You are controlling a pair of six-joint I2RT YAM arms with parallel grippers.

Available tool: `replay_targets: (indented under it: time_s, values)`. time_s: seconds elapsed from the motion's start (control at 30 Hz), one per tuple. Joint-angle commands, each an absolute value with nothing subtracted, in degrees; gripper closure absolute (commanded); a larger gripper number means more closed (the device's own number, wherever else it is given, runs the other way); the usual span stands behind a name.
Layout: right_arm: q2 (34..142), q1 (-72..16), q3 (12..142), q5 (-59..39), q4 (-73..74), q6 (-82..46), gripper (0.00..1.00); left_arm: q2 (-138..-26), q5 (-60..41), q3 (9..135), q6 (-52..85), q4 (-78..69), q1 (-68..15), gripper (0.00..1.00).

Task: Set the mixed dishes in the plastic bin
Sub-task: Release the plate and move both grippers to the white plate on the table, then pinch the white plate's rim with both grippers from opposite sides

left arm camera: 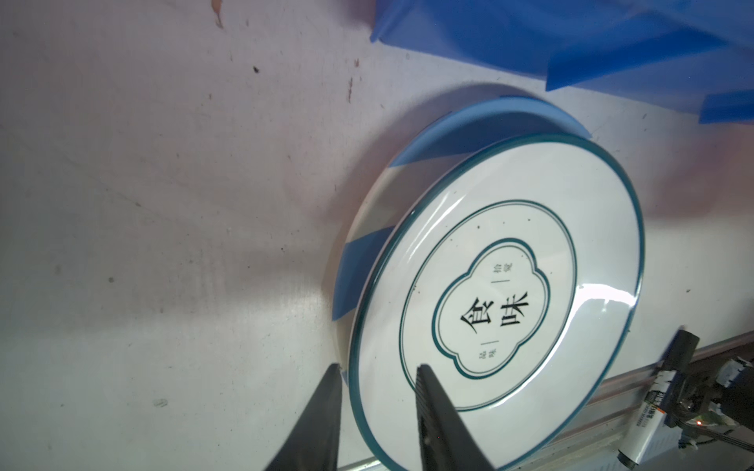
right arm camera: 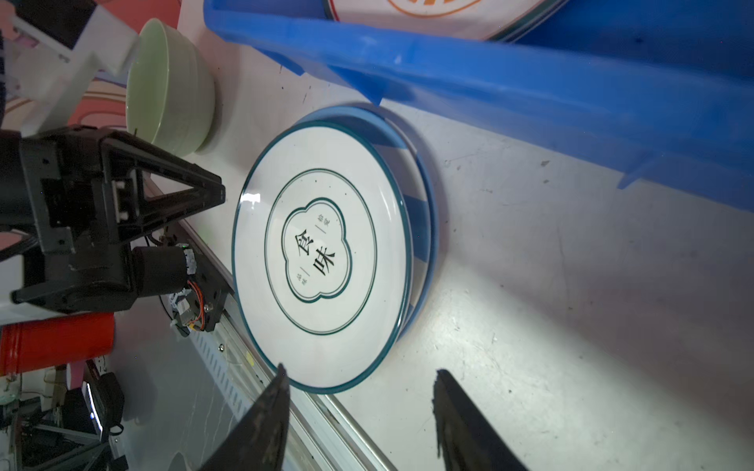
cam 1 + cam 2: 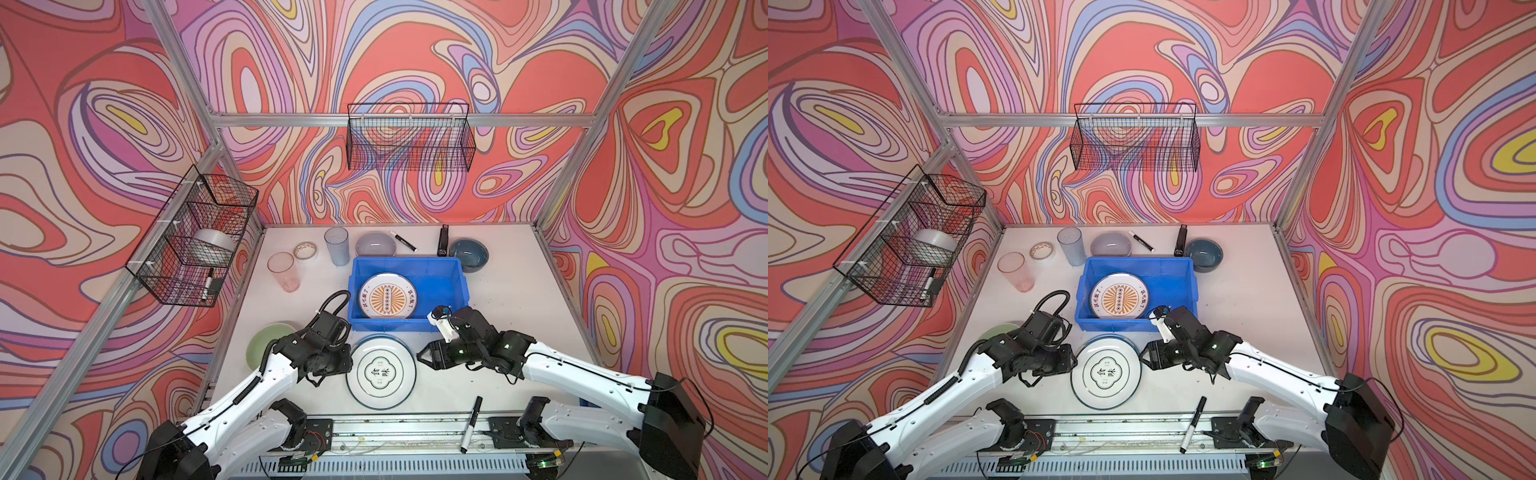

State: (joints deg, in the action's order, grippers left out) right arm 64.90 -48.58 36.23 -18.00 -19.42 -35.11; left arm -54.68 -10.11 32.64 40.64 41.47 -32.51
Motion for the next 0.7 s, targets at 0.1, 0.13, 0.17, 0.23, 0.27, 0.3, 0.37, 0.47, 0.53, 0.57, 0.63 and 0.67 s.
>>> replay_targets:
  time_s: [0.1, 0.13, 0.17, 0.23, 0.27, 0.3, 0.37, 0.47, 0.53, 0.57, 0.63, 0.67]
  values:
    - [70.6, -52.3, 33.2, -15.2, -9.8, -41.5, 0.49, -54.2, -7.7, 31.1, 44.1, 40.4, -34.2, 0.69]
    - [71.6, -52.5, 33.1, -14.9, -9.2, -41.6, 0.49, -54.3, -7.7, 30.8, 44.2, 40.1, -34.2, 0.70]
    - [72.3, -52.7, 33.1, -14.5, -8.9, -41.8, 0.50, -54.4, -8.0, 30.6, 44.3, 39.8, -34.3, 0.71]
    - [73.6, -52.9, 33.1, -13.3, -8.5, -42.3, 0.52, -54.6, -8.2, 30.1, 44.3, 39.3, -34.4, 0.74]
    - [74.2, -52.9, 33.1, -13.0, -8.4, -42.4, 0.53, -54.8, -8.3, 30.1, 44.3, 39.0, -34.4, 0.75]
    - [74.7, -52.9, 33.2, -12.8, -8.4, -42.5, 0.54, -54.9, -8.4, 30.1, 44.4, 38.8, -34.4, 0.76]
    - [75.4, -52.9, 32.9, -12.8, -8.0, -42.8, 0.55, -55.2, -8.5, 28.3, 44.4, 38.3, -34.4, 0.77]
    - [76.1, -52.9, 32.7, -12.7, -7.1, -43.1, 0.57, -55.4, -8.3, 27.4, 44.6, 37.9, -34.5, 0.78]
    - [76.5, -53.0, 32.5, -12.9, -6.5, -43.1, 0.57, -55.5, -8.2, 27.0, 44.7, 37.5, -34.5, 0.78]
    - [76.7, -52.9, 32.3, -13.0, -6.1, -43.2, 0.57, -55.6, -8.1, 26.8, 44.7, 37.4, -34.5, 0.79]
    - [77.6, -52.9, 32.1, -12.9, -5.5, -43.4, 0.58, -55.9, -8.2, 26.4, 44.8, 37.0, -34.5, 0.81]
    - [78.1, -53.0, 32.1, -13.0, -5.2, -43.4, 0.58, -56.0, -8.2, 26.4, 44.7, 37.0, -34.5, 0.83]
